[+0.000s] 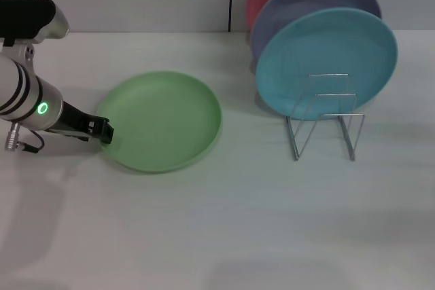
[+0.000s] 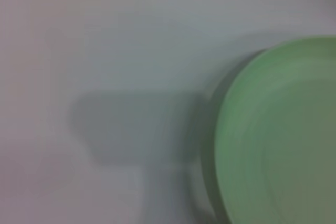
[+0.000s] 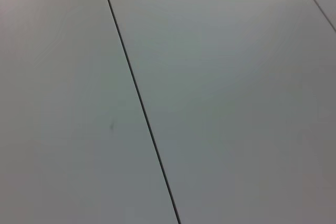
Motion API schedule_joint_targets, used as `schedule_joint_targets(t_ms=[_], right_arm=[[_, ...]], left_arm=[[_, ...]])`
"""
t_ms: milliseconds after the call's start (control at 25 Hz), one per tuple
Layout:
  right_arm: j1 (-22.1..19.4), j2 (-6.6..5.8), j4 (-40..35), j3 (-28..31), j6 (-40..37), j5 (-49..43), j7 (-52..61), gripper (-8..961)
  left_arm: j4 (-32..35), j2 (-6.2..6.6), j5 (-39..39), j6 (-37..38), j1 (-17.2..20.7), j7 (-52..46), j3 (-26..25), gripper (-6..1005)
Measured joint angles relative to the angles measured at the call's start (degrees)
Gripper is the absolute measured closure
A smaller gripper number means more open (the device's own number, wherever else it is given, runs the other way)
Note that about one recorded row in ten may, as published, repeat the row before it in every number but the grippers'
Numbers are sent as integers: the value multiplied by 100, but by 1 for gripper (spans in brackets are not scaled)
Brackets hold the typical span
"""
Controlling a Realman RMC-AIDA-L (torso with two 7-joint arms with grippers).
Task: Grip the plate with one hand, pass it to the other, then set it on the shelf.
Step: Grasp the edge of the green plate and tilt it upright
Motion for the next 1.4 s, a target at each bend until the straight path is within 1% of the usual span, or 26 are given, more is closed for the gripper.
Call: schedule_joint_targets(t_ms=[40,680,1000,1240,1400], right_arm=[[0,0,0,0,0,0,0,249],[-5,13,0,-72,-36,0,0,250],[-17,20,14,-70,-42,0,0,250],[-23,19,34,-71,-42,0,0,250],[-34,21,35,-70,-42,0,1,250]], left_arm=[[0,0,0,-8,0,15,2,591],[0,0,15,-27,-2,118,5,595],[0,0,76,-61,-2,134,12,749],[-1,0,88,-67,-2,193,56,747],[0,4,88,-67,-5,208,70,776]])
